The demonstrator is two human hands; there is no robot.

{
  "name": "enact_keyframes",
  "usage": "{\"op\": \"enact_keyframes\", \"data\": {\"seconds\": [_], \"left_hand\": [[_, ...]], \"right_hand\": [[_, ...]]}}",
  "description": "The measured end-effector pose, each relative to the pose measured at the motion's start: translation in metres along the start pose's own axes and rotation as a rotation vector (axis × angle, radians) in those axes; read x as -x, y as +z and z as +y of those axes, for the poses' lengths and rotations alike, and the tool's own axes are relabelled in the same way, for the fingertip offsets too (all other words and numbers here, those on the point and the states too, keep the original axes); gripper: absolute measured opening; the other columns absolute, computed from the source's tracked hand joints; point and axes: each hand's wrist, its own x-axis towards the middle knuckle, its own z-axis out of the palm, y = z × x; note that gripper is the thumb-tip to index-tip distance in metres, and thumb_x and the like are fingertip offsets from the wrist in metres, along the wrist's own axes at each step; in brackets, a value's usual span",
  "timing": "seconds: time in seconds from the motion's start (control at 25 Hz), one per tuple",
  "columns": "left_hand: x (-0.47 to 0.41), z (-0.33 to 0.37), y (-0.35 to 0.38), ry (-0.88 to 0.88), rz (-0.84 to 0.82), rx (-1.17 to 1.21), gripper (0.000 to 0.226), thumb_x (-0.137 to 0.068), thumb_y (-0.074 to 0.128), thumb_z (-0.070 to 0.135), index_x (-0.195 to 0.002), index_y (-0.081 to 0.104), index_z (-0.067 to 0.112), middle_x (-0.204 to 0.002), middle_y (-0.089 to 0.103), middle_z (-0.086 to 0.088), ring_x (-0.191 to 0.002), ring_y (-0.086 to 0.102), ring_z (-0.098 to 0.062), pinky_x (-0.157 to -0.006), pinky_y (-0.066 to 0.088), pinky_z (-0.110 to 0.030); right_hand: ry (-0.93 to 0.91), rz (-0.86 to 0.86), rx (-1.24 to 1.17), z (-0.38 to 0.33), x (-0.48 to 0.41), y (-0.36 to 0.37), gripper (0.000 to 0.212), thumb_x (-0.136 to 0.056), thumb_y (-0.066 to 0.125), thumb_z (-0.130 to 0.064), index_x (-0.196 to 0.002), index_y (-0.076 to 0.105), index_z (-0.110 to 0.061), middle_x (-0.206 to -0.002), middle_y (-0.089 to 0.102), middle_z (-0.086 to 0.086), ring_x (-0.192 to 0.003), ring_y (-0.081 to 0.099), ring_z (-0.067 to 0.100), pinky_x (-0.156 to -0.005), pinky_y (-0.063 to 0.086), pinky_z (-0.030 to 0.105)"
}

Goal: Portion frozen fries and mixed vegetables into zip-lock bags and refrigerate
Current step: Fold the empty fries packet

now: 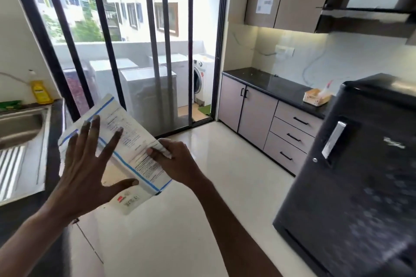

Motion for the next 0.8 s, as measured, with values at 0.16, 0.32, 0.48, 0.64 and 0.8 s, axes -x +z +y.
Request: {"op": "enact_keyframes", "data": {"seconds": [0.16,0.32,0.48,0.64,0.8], "left_hand": [[-0.010,0.036,0.012,-0.106,0.034,0.151,0.127,-0.062,0.056,0.087,-0.164,0.015,0.024,-0.170,-0.015,-0.015,-0.156,-0.015,-0.037,-0.123,-0.003,-0.064],[-0.017,0.065,0.017,-0.604,0.065,0.989,0.132,-0.068,0.087,0.057,-0.159,-0.009,0.048,-0.167,0.026,-0.004,-0.151,0.032,-0.021,-0.119,0.027,-0.062],[-0.016,0.083,0.022,-0.626,0.091,1.134,0.103,-0.084,0.081,0.009,-0.162,0.015,0.023,-0.127,0.069,0.004,-0.105,0.073,-0.013,-0.085,0.062,-0.048],[-0.022,0.089,0.023,-0.558,0.063,1.046,0.101,-0.085,0.080,0.011,-0.162,0.015,0.014,-0.126,0.066,0.019,-0.111,0.070,-0.011,-0.089,0.061,-0.039],[-0.009,0.079,0.013,-0.563,0.035,1.108,0.091,-0.092,0.070,0.013,-0.162,0.011,0.009,-0.131,0.065,0.005,-0.119,0.067,-0.021,-0.097,0.057,-0.052]], "right_hand": [[0.071,0.031,-0.216,0.004,0.030,-0.034,0.014,-0.104,0.063,-0.029,-0.108,0.073,-0.021,-0.108,0.078,0.002,-0.090,0.076,0.024,-0.078,0.063,0.052],[0.156,0.165,-0.390,0.012,0.060,-0.059,0.023,-0.104,0.064,-0.020,-0.115,0.071,-0.001,-0.107,0.077,0.011,-0.092,0.072,0.019,-0.079,0.060,0.036],[0.148,0.305,-0.405,0.011,0.084,-0.076,0.015,-0.101,0.067,-0.014,-0.112,0.070,-0.003,-0.103,0.078,0.009,-0.088,0.070,0.016,-0.079,0.055,0.034],[0.117,0.343,-0.412,0.000,0.099,-0.091,0.069,-0.084,0.076,-0.014,-0.146,0.046,-0.021,-0.112,0.079,0.005,-0.094,0.075,0.018,-0.077,0.061,0.031],[0.081,0.176,-0.358,-0.020,0.107,-0.088,0.105,-0.079,0.075,-0.006,-0.160,0.020,-0.044,-0.126,0.074,0.002,-0.099,0.076,0.016,-0.078,0.064,0.031]]}}
